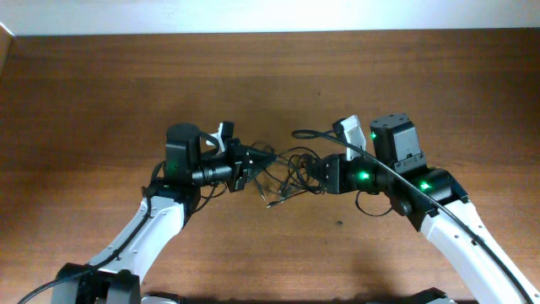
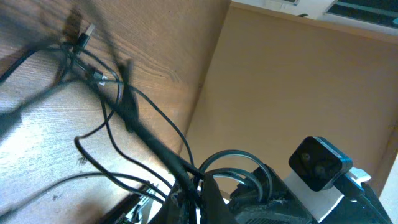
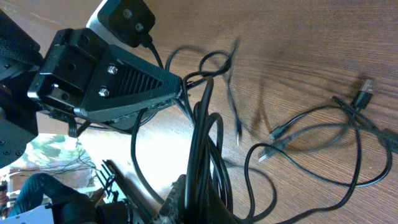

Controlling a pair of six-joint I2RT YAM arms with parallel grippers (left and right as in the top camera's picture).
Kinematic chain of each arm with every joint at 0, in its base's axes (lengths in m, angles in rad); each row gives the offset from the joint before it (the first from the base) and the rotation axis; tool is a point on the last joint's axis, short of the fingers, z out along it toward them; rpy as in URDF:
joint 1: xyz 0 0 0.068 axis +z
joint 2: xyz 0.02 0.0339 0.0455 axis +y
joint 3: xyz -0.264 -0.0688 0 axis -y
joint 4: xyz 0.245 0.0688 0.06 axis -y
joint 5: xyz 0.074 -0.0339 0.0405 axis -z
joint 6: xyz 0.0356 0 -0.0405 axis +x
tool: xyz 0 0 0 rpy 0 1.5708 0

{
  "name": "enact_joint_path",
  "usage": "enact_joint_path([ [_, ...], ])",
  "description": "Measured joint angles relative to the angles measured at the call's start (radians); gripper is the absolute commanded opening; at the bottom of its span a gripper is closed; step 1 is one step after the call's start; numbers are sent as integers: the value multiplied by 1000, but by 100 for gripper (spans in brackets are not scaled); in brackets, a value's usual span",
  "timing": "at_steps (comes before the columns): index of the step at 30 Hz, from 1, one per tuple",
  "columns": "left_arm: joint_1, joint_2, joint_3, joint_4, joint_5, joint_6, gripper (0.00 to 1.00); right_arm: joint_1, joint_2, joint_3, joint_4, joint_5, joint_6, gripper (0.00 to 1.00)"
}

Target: Untangle cables

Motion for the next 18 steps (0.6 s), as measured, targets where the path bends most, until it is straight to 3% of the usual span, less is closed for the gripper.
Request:
enact_joint_path([
  [3, 0, 0, -2, 40, 1, -33, 0, 9, 0, 0, -2, -3, -3, 19],
  [7, 23, -1, -8, 277, 1, -68, 0, 71, 35, 2, -79, 122, -8, 59],
  [10, 74, -1, -7, 299, -1, -102, 0, 90, 115, 3, -122, 183, -9, 57],
  [11, 81, -1, -6, 248, -10, -110, 0, 90, 136, 3, -130, 216, -2, 31],
  [13, 82, -1, 3, 103, -32, -120, 0, 90, 154, 3, -151, 260, 16, 13],
  [15, 83, -2, 2, -31, -49, -150, 0, 90, 178, 3, -202, 317, 43, 12],
  [18, 91, -2, 0, -42, -29, -242, 0, 90, 190, 2, -294, 464, 82, 18],
])
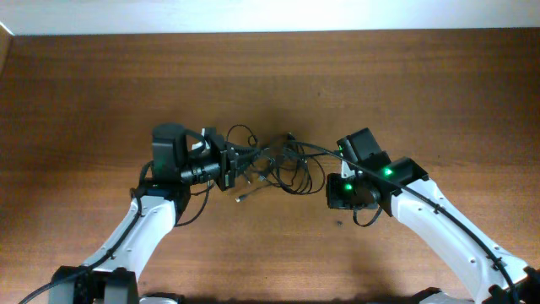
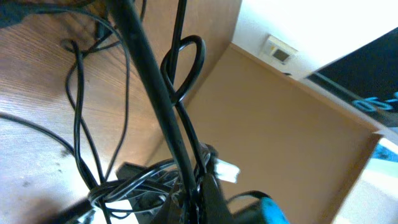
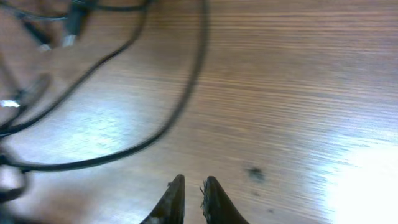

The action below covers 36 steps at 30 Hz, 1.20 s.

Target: Untangle cables

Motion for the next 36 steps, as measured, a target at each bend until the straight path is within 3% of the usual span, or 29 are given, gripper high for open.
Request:
enact_joint_path([
  [1, 22, 0, 0, 26, 18, -27, 0, 0, 0, 0, -39, 52, 5, 19],
  [3, 82, 0, 0, 45, 42, -54, 0, 0, 0, 0, -56, 104, 9, 60],
  [5, 109, 0, 0, 28, 36, -64, 0, 0, 0, 0, -55, 118, 14, 63],
  [7, 110, 0, 5, -106, -11, -74, 3, 0, 0, 0, -56, 106, 16, 64],
  [8, 110, 0, 7, -233, -47, -77, 20, -1, 0, -1, -42, 58, 14, 67],
  [9, 110, 0, 6, -324, -80, -77, 49, 0, 0, -1, -14, -11, 6, 70],
  [11, 109, 0, 3, -517, -192, -58, 93, 0, 1, -1, 82, -146, -13, 75],
  [12, 109, 0, 1, -553, -239, -25, 99, 0, 1, -1, 108, -179, -18, 77],
  [13, 109, 0, 1, -573, -282, 26, 99, 0, 1, -1, 131, -206, -23, 77],
  [16, 109, 0, 2, -589, -355, 415, 99, 0, 1, -1, 144, -240, -27, 77],
  [18, 109, 0, 3, -695, -376, 611, 99, 0, 1, -1, 144, -246, -27, 77],
  [22, 109, -2, 2, -851, -411, 863, 99, 0, 1, -1, 143, -251, -27, 77],
  [25, 109, -70, 2, -873, -439, 948, 99, 0, 1, -1, 140, -251, -27, 78],
  [28, 71, -276, 0, -874, -470, 987, 98, 0, 1, -1, 141, -250, -27, 79],
  [29, 37, -348, 0, -872, -488, 958, 93, 0, 1, -1, 140, -243, -27, 79],
  [30, 1, -390, 0, -868, -502, 929, 83, 0, 1, -1, 140, -233, -27, 79],
  [32, -114, -412, 0, -864, -598, 814, 40, 0, 1, -1, 140, -216, -28, 79],
  [34, -209, -366, -2, -793, -703, 650, 23, 0, 1, -1, 138, -209, -27, 79],
  [36, -259, -309, -2, -731, -749, 511, 20, 0, 1, -1, 124, -208, -28, 79],
])
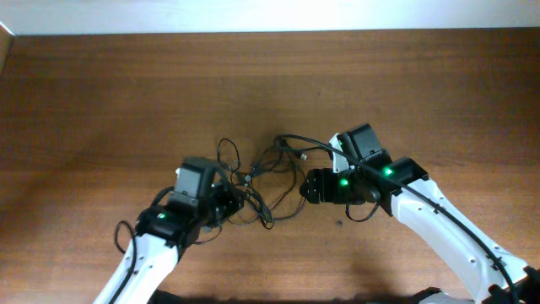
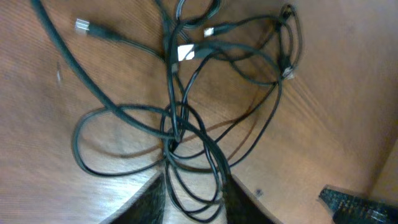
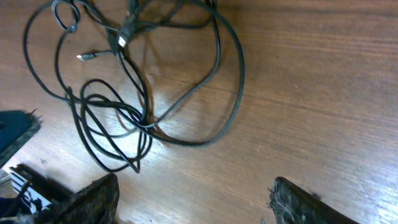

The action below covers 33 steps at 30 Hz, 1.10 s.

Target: Untangle cables

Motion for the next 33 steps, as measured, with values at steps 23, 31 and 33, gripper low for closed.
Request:
enact_joint_path([
  [23, -18, 262, -1, 216, 40, -241, 50, 0, 0, 0, -29, 19, 0, 80],
  [31, -18, 262, -1, 243, -158, -215, 36, 0, 0, 0, -29, 19, 0, 80],
  [33, -22, 270, -1, 245, -163, -215, 41, 0, 0, 0, -29, 19, 0, 80],
])
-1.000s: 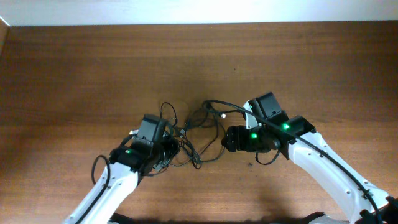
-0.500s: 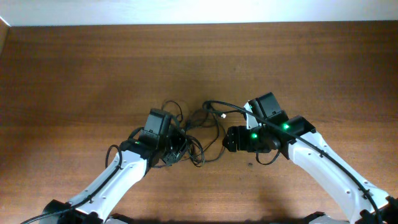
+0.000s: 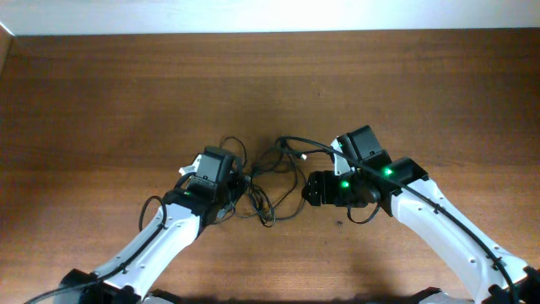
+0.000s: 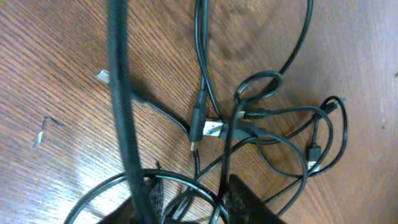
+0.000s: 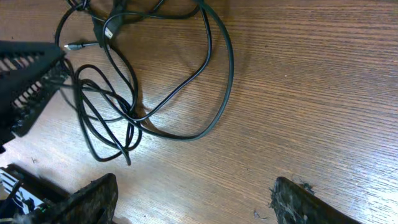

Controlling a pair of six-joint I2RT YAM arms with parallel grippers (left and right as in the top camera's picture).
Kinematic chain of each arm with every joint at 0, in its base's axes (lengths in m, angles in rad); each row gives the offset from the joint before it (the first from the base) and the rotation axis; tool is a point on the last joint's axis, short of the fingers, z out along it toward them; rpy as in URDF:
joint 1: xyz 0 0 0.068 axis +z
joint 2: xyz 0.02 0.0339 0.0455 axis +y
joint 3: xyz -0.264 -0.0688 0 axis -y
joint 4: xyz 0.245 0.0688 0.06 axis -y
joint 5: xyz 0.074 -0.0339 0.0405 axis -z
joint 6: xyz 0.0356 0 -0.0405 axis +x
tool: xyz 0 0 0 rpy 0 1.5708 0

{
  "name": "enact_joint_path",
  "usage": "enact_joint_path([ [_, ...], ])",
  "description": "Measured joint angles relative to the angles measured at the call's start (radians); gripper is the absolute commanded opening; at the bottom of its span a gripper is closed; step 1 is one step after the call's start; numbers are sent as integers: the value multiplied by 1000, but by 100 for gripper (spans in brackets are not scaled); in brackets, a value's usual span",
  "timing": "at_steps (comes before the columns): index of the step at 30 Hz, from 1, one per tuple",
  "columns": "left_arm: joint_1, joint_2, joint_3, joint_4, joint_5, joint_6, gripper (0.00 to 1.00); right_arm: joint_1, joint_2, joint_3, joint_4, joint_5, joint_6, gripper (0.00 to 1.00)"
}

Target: Untangle cables

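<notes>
A tangle of thin black cables (image 3: 270,179) lies on the wooden table between my two grippers. My left gripper (image 3: 234,192) sits low on the tangle's left side. In the left wrist view its jaws (image 4: 196,190) stand apart with several cable loops running between them, and a silver-tipped USB plug (image 4: 211,129) lies just ahead. My right gripper (image 3: 309,189) is open just right of the tangle. Its wide-spread fingers (image 5: 93,199) have nothing between them, and a large cable loop (image 5: 205,93) lies ahead of them.
The brown wooden table (image 3: 422,84) stretches well beyond the cables on every side. A pale wall strip runs along its far edge. A thick blurred cable (image 4: 119,93) passes close to the left wrist camera.
My left gripper has moved from below-left of the tangle up into its left side, and loops now lie between its jaws. The right gripper is open in nearly the same place.
At first both grippers held the cable bundle up between them, close together. Then the right gripper was shut and empty over bare table while the left still held cables. Later the tangle lay on the table with both grippers open; now the left is in its left side.
</notes>
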Motion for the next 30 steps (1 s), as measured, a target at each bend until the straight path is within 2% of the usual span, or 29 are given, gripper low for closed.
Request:
enact_joint_path([
  [1, -8, 18, 0, 12, -2, -2, 39, 0, 0, 0, 0, 0, 0, 80],
  [2, -24, 50, 0, 30, -3, -3, 0, 0, 0, 0, 1, 0, 0, 80],
  [6, -53, 140, 0, 64, 1, -4, 0, 0, 0, 0, 0, 0, 1, 78],
  [7, -45, 132, 0, 59, 12, -4, 0, 0, 0, 0, 0, 0, 1, 64],
  [8, -22, 95, 0, 47, 33, -3, 0, 0, 0, 0, -1, -1, 0, 56],
  [9, 7, 45, 0, 41, 61, -4, 0, 0, 0, 0, -13, -21, 1, 57],
  [12, 69, -142, 0, -29, 91, -13, 0, 22, 0, 0, -15, -200, -64, 83],
  [15, 75, -186, 1, -135, 112, -111, 0, 127, 0, 0, 50, -326, -146, 92],
  [17, 76, -186, 0, -234, 158, -270, 0, 223, 0, 0, 176, -369, -177, 99],
  [19, 76, -186, 0, -259, 197, -362, 0, 317, 1, -1, 265, -310, -184, 99],
  [21, 76, -186, 0, -260, 237, -410, 0, 389, 2, -1, 261, -133, -148, 97],
  [22, 76, -186, 0, -261, 251, -423, 0, 407, 2, -1, 263, -49, -128, 77],
  [23, 77, -186, 0, -261, 266, -430, 0, 410, 2, -1, 263, 3, -117, 37],
  [24, 77, -186, 0, -261, 284, -436, 0, 410, 2, -1, 263, 48, -106, 15],
  [25, 77, -186, 0, -262, 297, -439, 0, 410, 4, -1, 264, 66, -103, 4],
  [28, 77, -186, 0, -262, 321, -399, 0, 394, 11, 3, 252, 94, -97, 4],
  [30, 76, -186, 0, -250, 346, -278, 0, 285, 9, 39, 189, 85, -97, 4],
])
